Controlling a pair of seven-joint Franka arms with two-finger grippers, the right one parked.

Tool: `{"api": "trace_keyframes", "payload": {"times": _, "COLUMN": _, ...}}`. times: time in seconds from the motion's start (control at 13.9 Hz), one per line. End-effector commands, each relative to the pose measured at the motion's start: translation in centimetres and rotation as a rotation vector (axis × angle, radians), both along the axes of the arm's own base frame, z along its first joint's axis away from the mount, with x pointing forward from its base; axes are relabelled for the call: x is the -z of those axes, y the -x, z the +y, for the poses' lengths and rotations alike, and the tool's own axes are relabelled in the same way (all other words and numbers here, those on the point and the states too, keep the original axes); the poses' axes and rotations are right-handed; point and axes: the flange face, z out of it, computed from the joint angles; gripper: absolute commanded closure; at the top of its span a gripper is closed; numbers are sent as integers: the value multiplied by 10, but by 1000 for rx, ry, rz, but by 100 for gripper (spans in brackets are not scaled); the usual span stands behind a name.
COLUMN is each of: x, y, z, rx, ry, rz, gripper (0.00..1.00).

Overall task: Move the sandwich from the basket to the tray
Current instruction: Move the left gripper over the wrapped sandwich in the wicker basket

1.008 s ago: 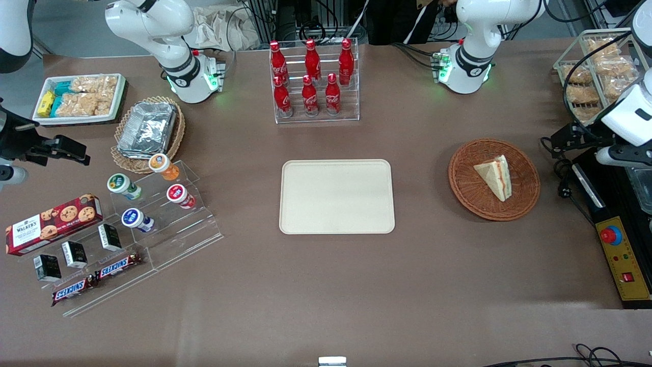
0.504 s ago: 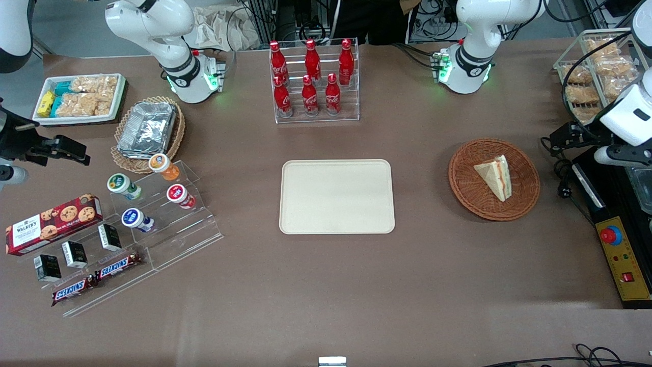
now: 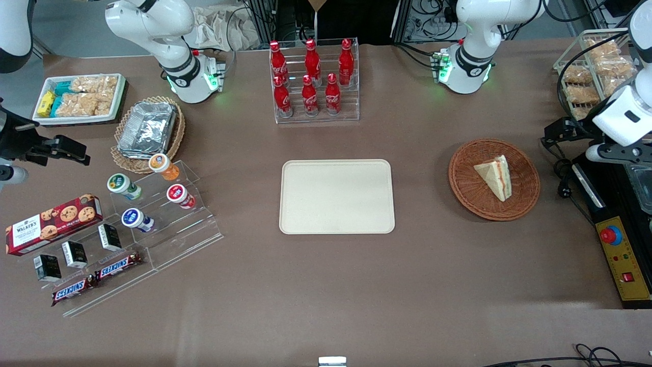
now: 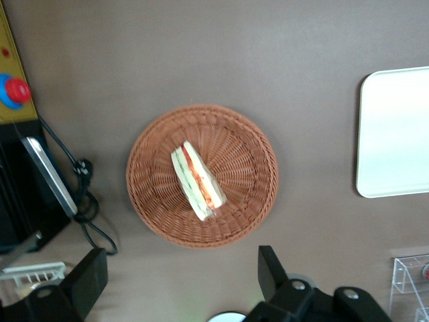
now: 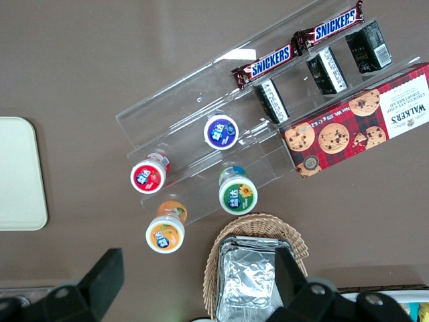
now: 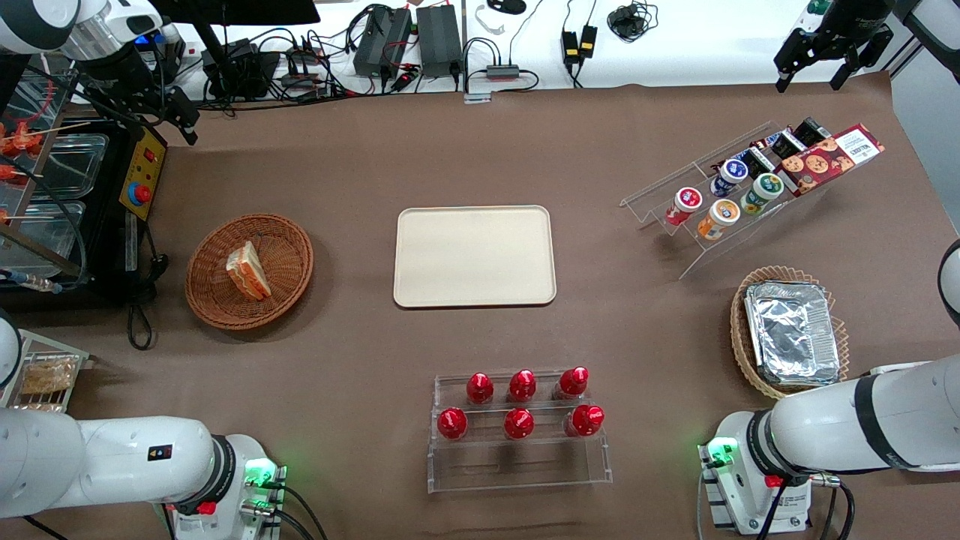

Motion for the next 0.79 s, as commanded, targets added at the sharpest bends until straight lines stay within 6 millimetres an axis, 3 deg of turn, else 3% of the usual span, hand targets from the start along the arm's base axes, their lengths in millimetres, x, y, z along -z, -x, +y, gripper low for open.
{"api": "trace_keyframes", "payload": {"times": 0.0, "x": 24, "y": 34, "z": -2, "rx": -110, "ry": 8, "rz": -23, "gripper": 0}}
{"api": "trace_keyframes", "payload": {"times": 0.22, "x": 73, "y": 49, "z": -1, "rx": -237, "ry": 5, "rz": -26, "gripper": 0}}
{"api": "trace_keyframes", "payload": {"times": 0.43, "x": 104, "y": 49, "z": 4, "rx": -335, "ry": 43, "rz": 26, "gripper": 0}}
{"api": "trace_keyframes", "payload": {"times": 0.72, "x": 147, "y": 53, "z": 42, "rx": -496, "ry": 106, "rz": 86, "gripper": 0}}
